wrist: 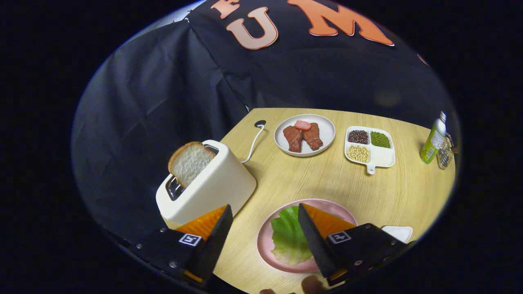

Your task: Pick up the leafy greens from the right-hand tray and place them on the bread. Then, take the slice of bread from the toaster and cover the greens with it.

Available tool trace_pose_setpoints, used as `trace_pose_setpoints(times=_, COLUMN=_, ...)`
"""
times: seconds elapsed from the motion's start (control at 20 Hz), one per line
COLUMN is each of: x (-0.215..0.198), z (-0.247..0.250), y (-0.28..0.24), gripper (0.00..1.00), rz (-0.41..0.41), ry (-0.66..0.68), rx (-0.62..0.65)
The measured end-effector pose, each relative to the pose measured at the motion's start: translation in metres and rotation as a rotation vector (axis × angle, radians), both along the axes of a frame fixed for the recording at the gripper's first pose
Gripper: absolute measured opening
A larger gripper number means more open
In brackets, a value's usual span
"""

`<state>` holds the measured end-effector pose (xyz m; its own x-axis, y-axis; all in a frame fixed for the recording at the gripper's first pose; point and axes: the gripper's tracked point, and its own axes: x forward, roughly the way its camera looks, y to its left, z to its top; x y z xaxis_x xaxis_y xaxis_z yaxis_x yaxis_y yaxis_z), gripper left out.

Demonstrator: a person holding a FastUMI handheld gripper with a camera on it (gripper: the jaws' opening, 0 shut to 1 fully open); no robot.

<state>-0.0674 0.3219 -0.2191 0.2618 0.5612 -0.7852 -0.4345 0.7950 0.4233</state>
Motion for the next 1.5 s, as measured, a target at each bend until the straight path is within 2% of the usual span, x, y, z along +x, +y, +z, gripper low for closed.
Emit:
trace_pose_setpoints(times=0.05, x=0.004, z=0.005, y=0.007, gripper=0.99, rz=0.001, ry=-0.012, rx=0.005)
trace_pose_setpoints(times=0.3, x=0.008, z=0.034, y=0.047, gripper=0.99, rz=0.017, ry=0.020, rx=0.066)
trace_pose_setpoints(times=0.65, x=0.013, z=0.064, y=0.109, gripper=0.98, rz=0.084, ry=0.032, rx=0.091)
trace_pose_setpoints(times=0.95, x=0.008, z=0.057, y=0.145, gripper=0.98, rz=0.109, ry=0.087, rx=0.072)
trace_pose_setpoints(times=1.35, x=0.002, z=0.036, y=0.177, gripper=0.96, rz=0.083, ry=0.199, rx=0.050)
trace_pose_setpoints(times=1.5, x=0.003, z=0.027, y=0.183, gripper=0.89, rz=0.073, ry=0.214, rx=0.026)
